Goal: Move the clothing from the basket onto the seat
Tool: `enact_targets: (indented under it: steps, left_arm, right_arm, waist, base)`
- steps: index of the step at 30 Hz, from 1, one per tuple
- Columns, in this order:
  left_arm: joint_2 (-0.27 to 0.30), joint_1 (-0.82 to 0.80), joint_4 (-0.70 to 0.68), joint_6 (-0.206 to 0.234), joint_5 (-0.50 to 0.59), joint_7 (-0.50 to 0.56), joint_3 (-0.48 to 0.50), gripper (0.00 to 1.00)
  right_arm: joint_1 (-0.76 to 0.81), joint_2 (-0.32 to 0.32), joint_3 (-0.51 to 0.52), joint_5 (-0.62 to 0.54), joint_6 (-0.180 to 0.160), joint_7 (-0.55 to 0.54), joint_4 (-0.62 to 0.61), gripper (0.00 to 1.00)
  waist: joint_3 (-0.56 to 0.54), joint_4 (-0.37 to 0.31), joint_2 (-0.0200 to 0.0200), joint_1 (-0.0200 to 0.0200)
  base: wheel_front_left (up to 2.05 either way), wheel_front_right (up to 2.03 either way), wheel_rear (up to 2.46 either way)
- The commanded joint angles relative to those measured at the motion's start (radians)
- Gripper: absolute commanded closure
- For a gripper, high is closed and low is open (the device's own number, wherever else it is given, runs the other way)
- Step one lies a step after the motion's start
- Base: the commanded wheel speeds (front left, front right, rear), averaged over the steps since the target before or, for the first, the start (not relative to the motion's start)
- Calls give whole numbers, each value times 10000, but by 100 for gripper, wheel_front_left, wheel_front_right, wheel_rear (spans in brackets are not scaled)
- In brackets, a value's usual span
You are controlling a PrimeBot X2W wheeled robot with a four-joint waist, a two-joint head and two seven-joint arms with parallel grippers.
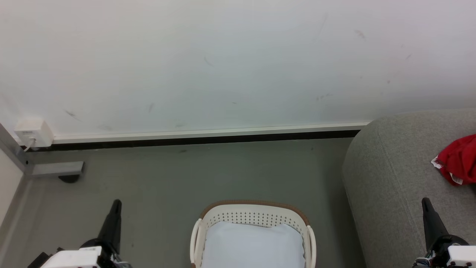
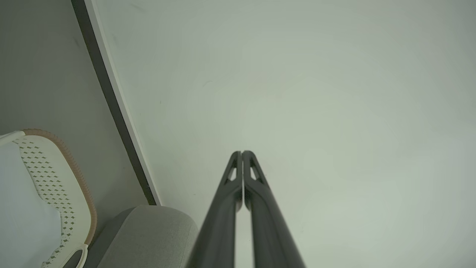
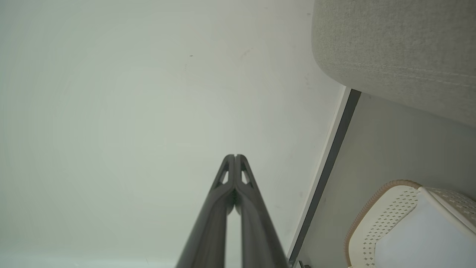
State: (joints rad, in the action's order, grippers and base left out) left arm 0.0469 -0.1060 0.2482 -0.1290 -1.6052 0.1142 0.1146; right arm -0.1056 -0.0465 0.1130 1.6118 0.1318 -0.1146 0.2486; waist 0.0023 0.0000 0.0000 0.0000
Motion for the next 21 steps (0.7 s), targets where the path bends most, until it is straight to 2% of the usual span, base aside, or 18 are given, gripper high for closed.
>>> enact_targets:
  steps: [1,21]
  left_arm:
    - [62,-102,-29,-46,-133,41,25,100]
    - [62,-101,-31,-47,-134,40,24,100]
  right_arm:
    - [-103,-71,38,17,-21,-32,-50,100]
    - [-103,-69,37,18,-21,-32,-50,100]
  waist:
    - [0,0,0,0]
    - [0,0,0,0]
  base:
    - [0,0,0]
    - [0,0,0]
